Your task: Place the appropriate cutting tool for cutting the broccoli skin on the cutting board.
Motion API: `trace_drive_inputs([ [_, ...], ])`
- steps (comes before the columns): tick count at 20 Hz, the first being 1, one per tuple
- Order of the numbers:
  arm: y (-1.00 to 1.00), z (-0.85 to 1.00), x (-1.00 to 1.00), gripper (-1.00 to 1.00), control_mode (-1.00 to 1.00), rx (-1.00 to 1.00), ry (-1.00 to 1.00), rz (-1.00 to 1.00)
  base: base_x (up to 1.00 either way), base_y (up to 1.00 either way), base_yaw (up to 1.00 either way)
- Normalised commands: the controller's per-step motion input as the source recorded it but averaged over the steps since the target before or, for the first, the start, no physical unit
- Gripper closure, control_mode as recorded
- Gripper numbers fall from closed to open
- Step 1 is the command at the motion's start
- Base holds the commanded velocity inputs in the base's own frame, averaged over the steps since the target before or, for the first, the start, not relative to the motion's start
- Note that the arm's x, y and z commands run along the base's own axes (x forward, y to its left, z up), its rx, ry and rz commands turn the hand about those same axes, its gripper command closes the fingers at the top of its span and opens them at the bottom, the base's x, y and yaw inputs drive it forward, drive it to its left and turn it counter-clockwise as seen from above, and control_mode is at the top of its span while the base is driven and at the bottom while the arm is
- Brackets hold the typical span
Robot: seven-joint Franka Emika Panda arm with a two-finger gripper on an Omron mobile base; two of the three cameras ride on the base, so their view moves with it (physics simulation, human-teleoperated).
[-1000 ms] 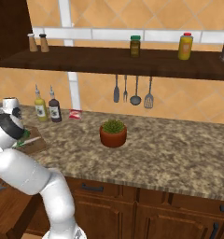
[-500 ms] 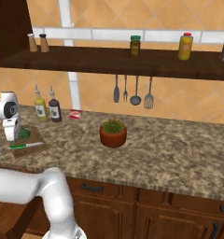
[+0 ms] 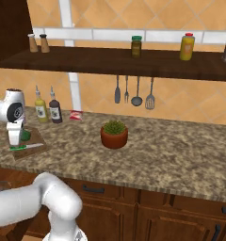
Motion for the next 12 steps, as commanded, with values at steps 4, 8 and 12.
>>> trace_drive_inputs([
  [4, -0.79, 0.48, -0.67, -1.00, -1.00, 0.09, -0.16, 0.00, 0.00, 0.00, 0.00],
  [8, -0.93, 0.49, -0.66, -1.00, -1.00, 0.06, -0.13, 0.00, 0.00, 0.00, 0.00],
  [12, -0.95, 0.56, -0.57, -1.00, -1.00, 0.02, -0.16, 0.00, 0.00, 0.00, 0.00],
])
